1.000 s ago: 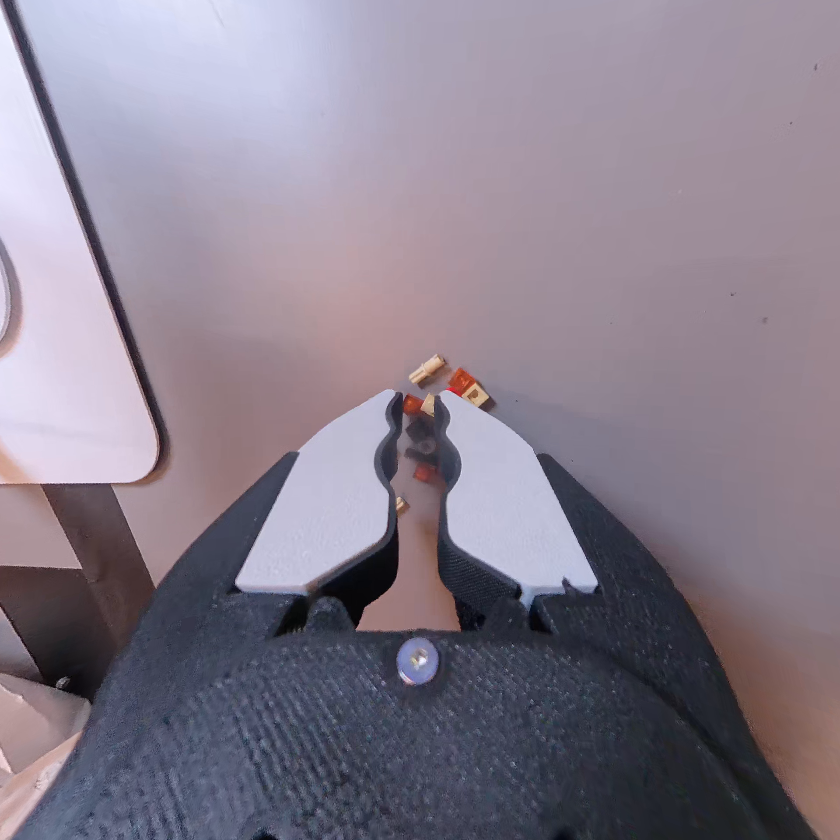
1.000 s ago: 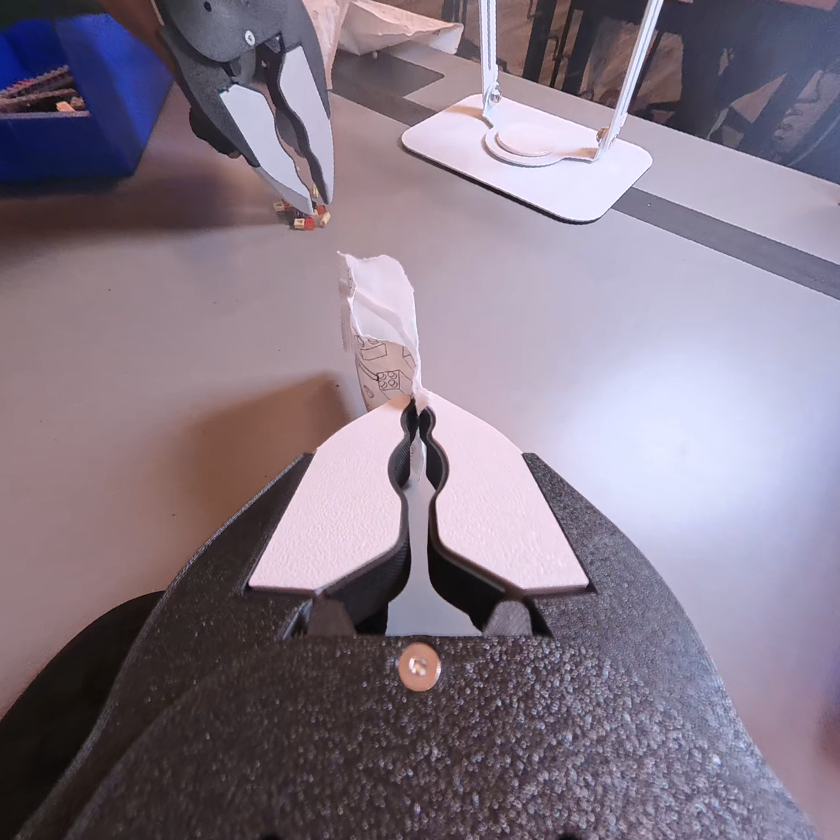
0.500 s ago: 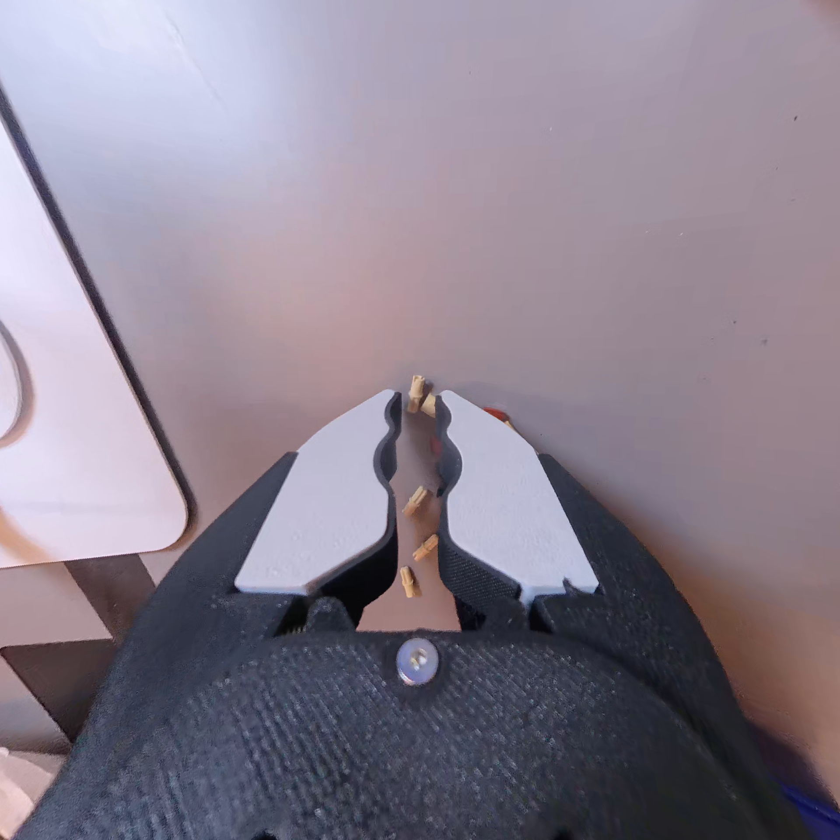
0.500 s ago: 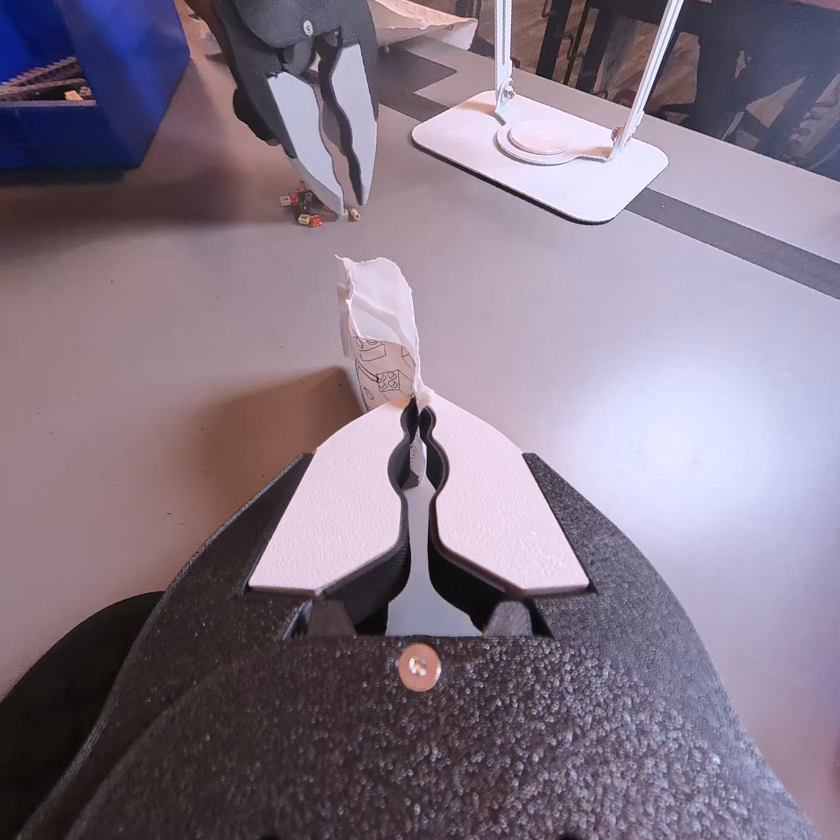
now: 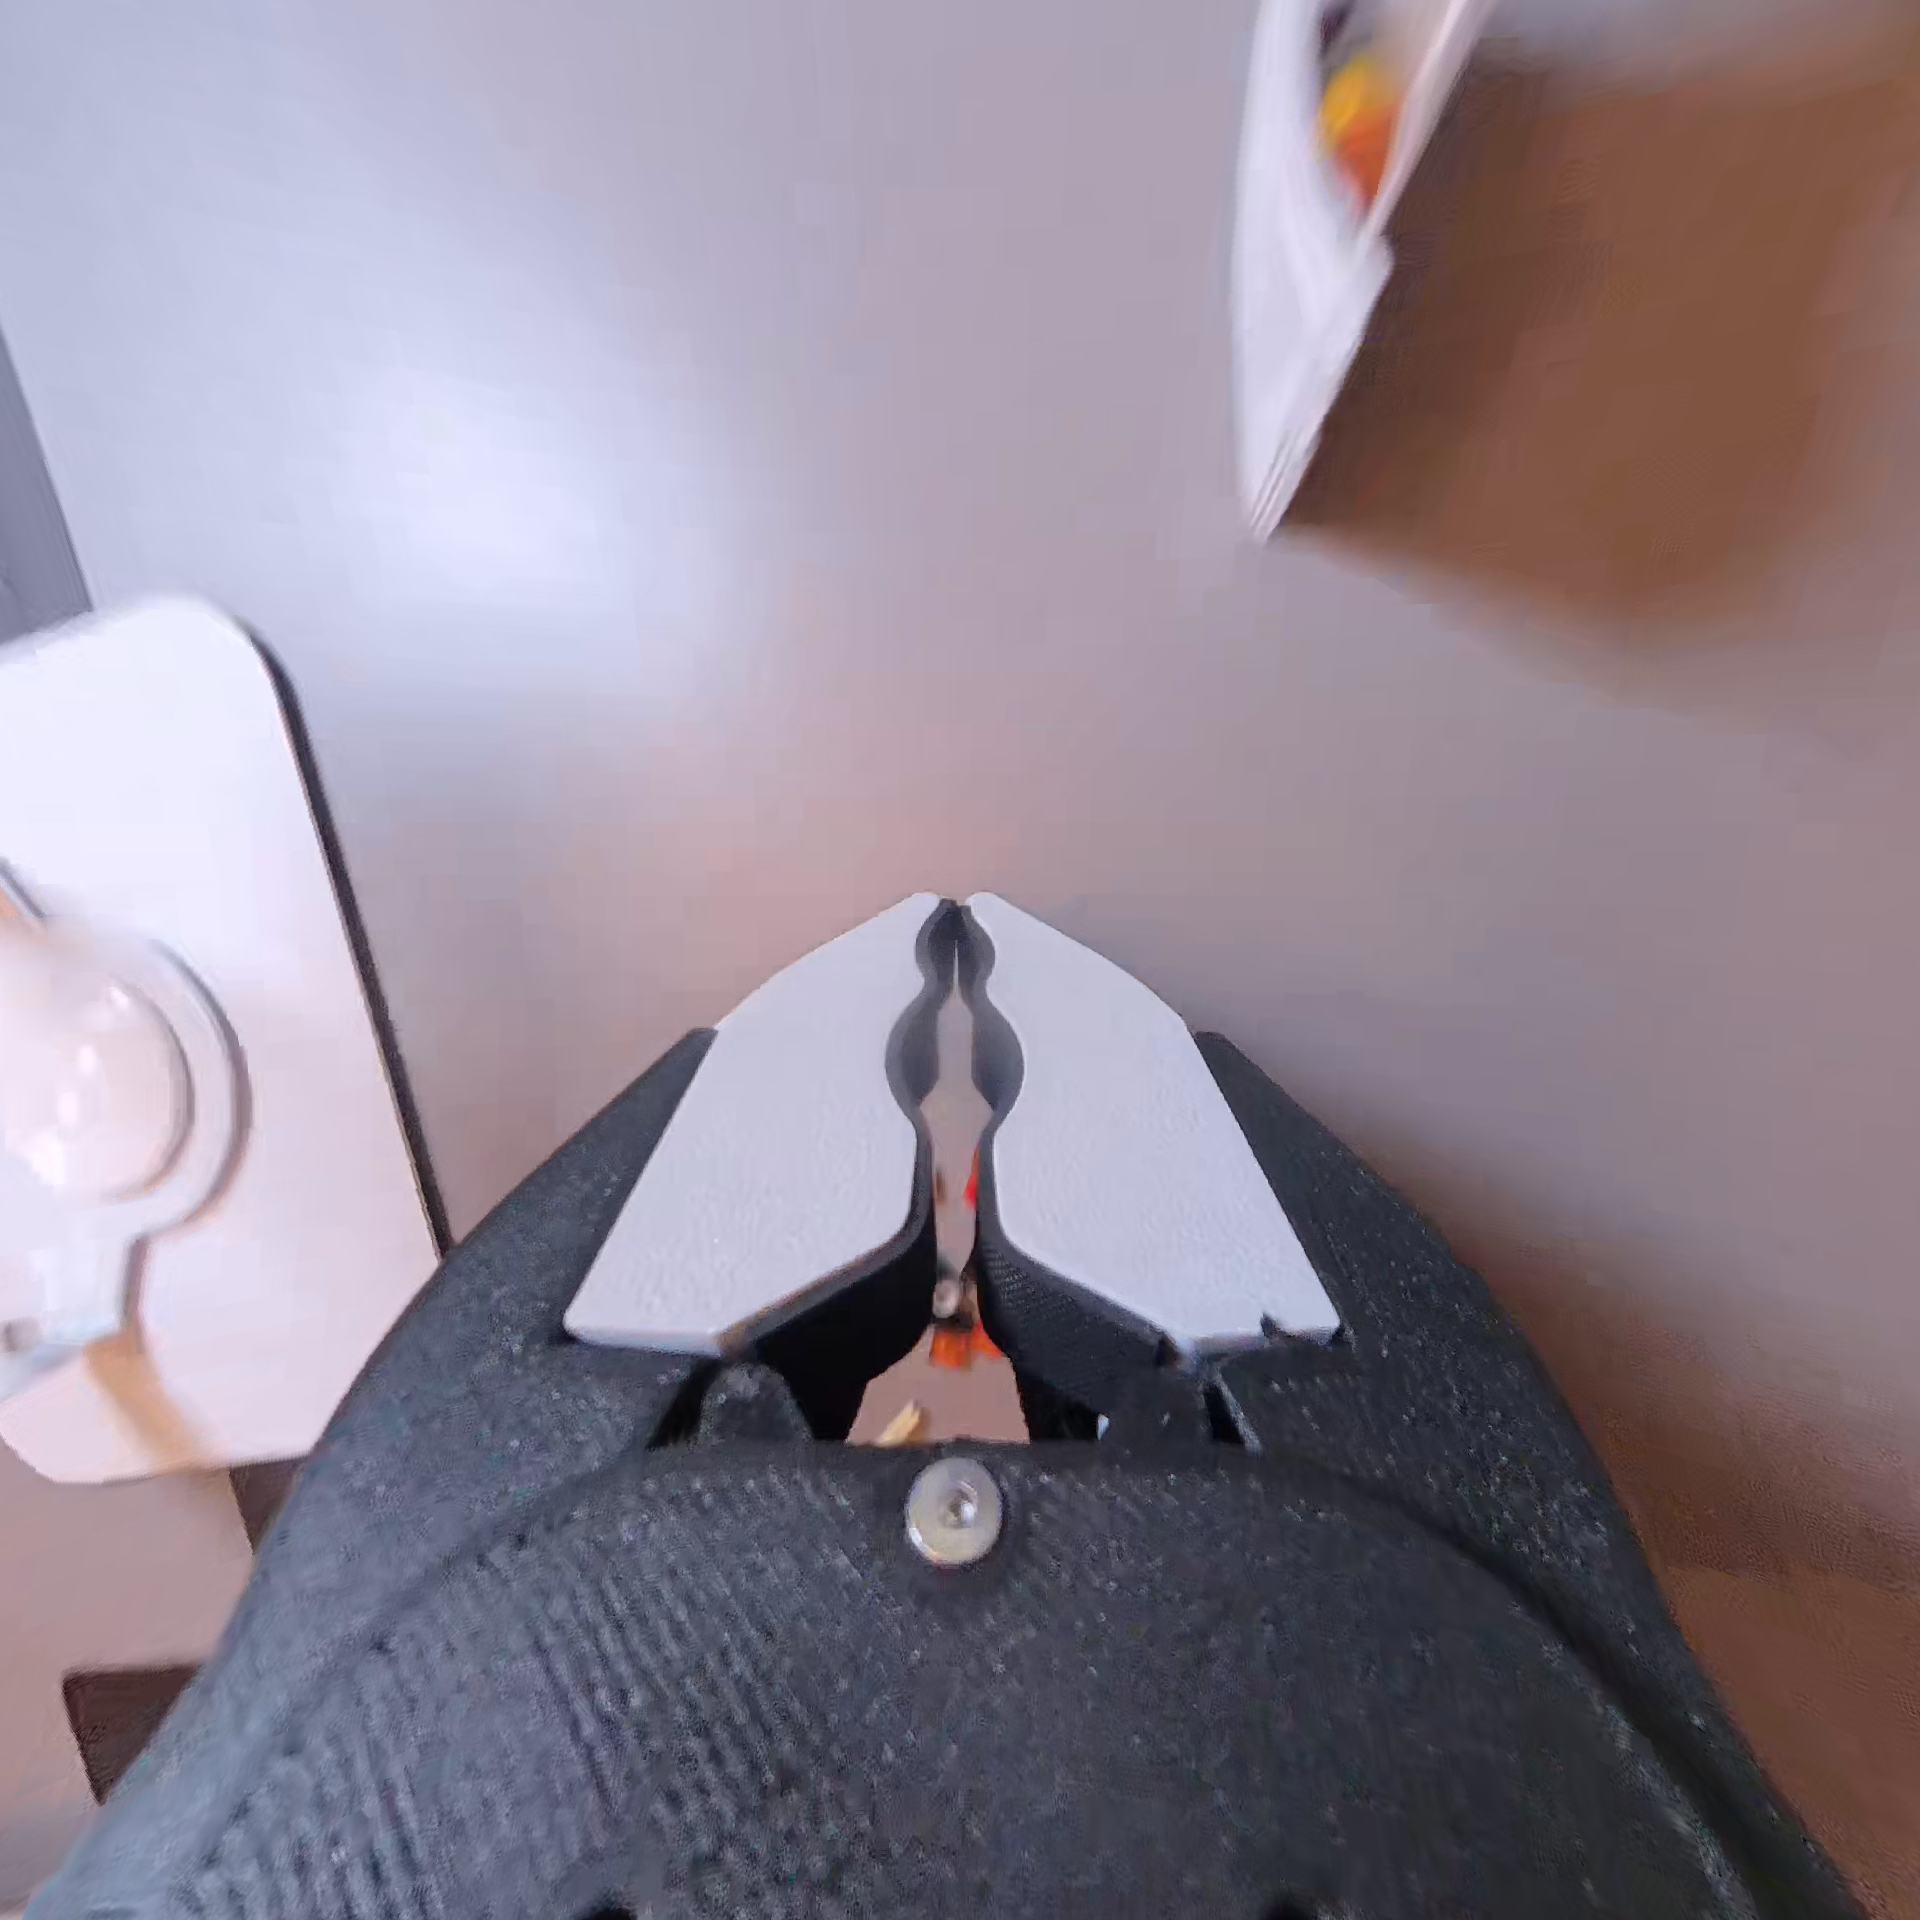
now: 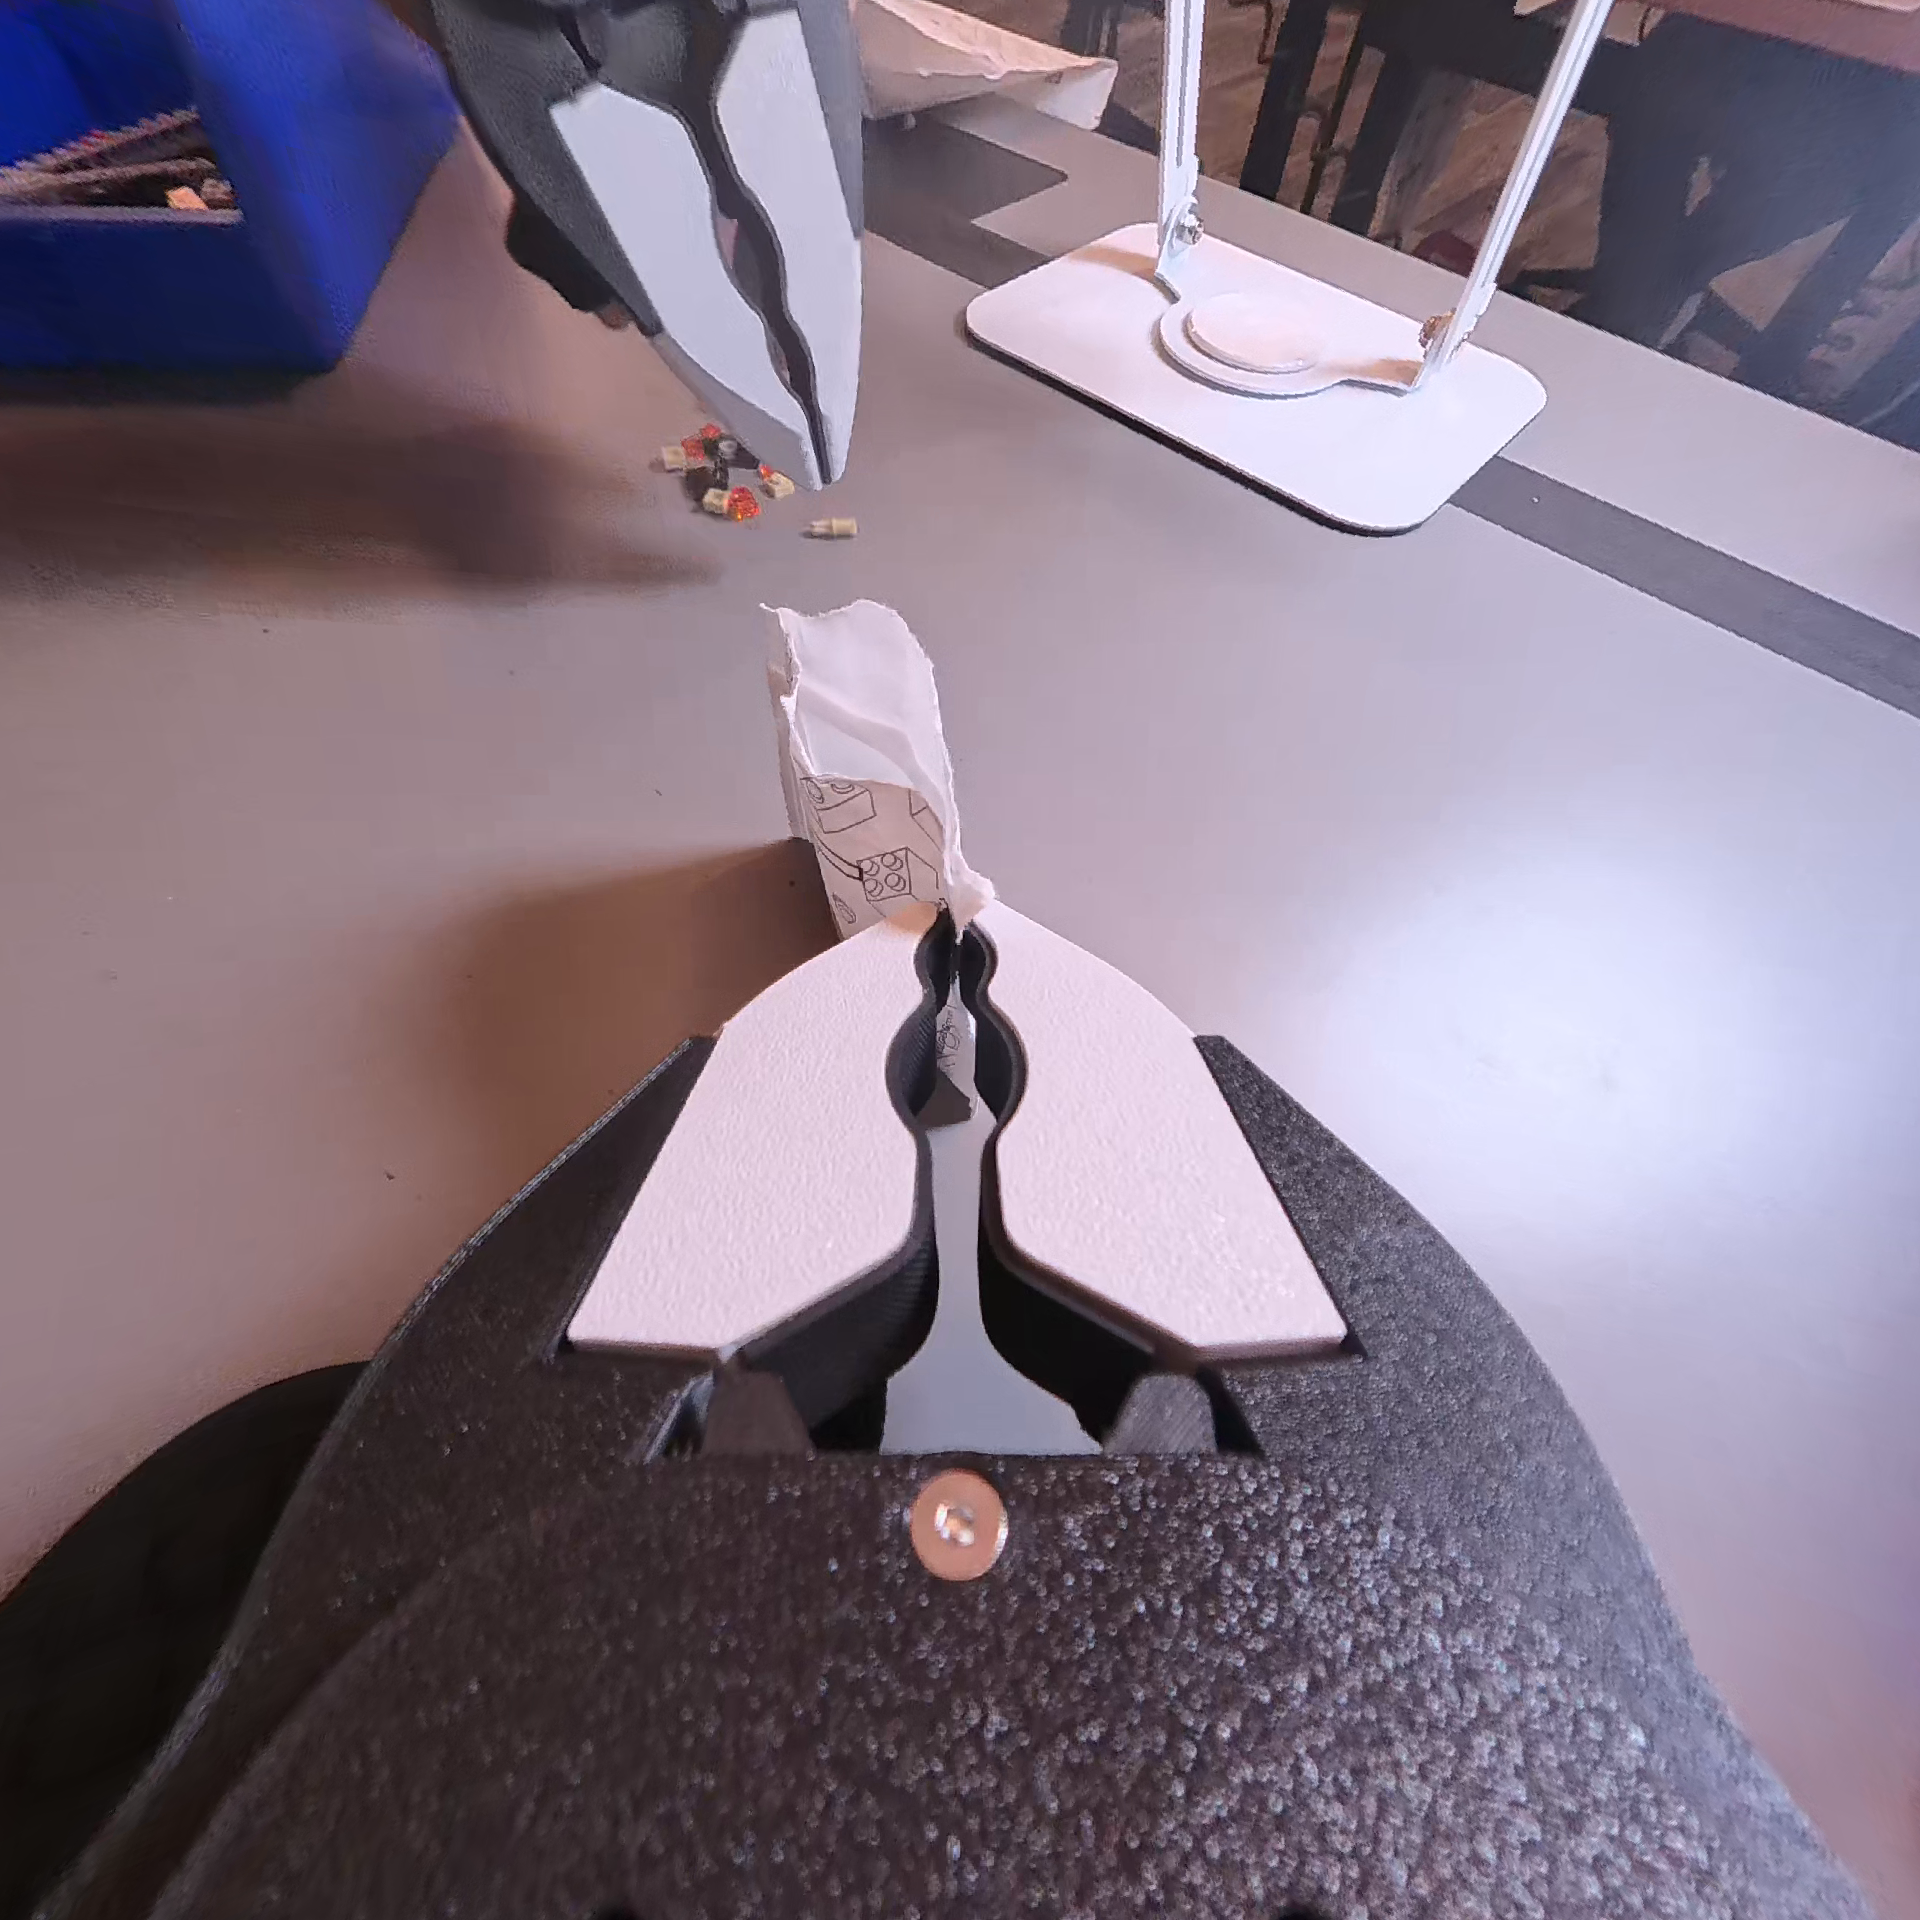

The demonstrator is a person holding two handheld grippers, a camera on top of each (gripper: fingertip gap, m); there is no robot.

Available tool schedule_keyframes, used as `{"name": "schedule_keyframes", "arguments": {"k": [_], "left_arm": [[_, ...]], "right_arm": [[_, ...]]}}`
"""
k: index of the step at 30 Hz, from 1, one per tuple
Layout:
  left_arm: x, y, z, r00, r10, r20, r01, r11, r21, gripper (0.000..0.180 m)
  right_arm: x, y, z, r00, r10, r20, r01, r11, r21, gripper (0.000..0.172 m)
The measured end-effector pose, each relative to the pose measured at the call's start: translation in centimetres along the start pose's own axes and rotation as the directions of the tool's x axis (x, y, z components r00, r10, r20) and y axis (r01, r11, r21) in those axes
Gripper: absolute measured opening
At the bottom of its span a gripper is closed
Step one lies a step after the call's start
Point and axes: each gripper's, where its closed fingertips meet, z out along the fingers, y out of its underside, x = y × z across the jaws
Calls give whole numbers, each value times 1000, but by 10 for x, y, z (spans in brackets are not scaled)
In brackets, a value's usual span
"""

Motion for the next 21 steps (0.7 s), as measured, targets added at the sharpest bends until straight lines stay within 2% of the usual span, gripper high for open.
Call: {"name": "schedule_keyframes", "arguments": {"k": [4, 7, 11, 15, 19, 21], "left_arm": [[35, -94, -30, 993, 114, -7, -108, 958, 266, 0], [51, -132, -37, 985, 174, 0, -166, 940, 298, 0], [54, -128, -13, 981, 196, -4, -193, 966, 174, 4], [56, -114, 3, 982, 189, -14, -186, 975, 124, 13], [51, -104, -7, 985, 173, 29, -175, 976, 131, 18], [34, -85, -17, 986, 140, 89, -148, 985, 86, 17]], "right_arm": [[-5, -2, 3, 1000, -3, 7, 3, 1000, 4, 1], [-8, -3, 4, 1000, -7, 14, 7, 1000, 8, 1], [-11, -2, 3, 1000, -8, 24, 8, 1000, 11, 1], [-10, -2, 2, 999, -1, 34, 0, 1000, 13, 1], [-10, -2, 2, 999, 6, 43, -6, 1000, 13, 1], [-10, -2, 2, 999, 3, 41, -3, 1000, 13, 1]]}}
